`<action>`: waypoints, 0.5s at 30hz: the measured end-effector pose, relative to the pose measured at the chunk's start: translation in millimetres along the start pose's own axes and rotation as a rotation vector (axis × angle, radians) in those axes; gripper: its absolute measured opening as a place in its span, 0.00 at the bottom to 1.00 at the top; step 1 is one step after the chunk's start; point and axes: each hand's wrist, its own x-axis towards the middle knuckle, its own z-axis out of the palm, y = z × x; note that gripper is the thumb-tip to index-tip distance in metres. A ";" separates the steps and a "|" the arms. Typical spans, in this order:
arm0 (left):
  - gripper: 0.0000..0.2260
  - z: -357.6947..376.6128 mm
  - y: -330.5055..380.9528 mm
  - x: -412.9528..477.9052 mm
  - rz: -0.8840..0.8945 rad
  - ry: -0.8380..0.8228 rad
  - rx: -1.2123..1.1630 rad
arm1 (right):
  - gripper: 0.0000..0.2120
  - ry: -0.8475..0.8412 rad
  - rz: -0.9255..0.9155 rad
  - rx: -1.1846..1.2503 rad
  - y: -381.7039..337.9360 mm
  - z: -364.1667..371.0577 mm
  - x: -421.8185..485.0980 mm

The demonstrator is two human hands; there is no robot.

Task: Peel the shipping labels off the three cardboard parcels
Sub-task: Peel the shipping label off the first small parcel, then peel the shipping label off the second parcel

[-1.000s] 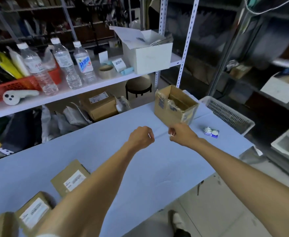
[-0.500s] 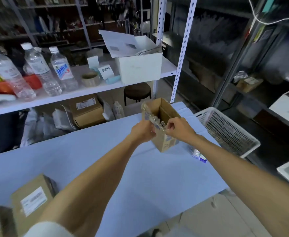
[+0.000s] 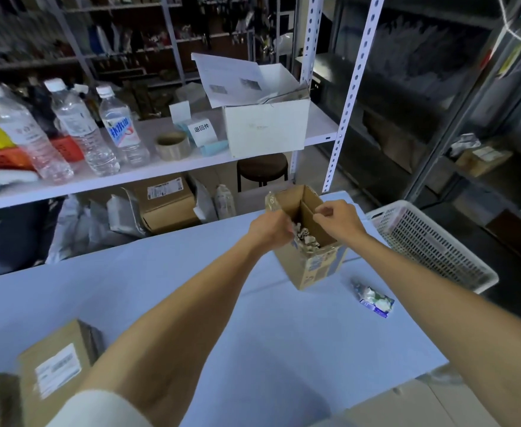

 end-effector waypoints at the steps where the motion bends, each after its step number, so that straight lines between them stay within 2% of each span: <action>1: 0.11 -0.9 -1.0 0.2 -0.001 0.001 -0.002 | 0.07 -0.004 -0.002 0.006 0.0 0.0 0.8; 4: 0.11 -0.5 -6.8 1.0 -0.007 0.009 -0.005 | 0.07 -0.029 -0.001 -0.005 1.5 3.8 1.3; 9: 0.11 -6.4 -17.1 -10.9 -0.013 0.045 -0.015 | 0.12 -0.085 -0.049 -0.049 -14.5 17.2 -9.0; 15: 0.10 -10.6 -76.6 -46.0 -0.129 0.042 -0.019 | 0.19 -0.261 -0.090 -0.120 -49.6 59.0 -27.8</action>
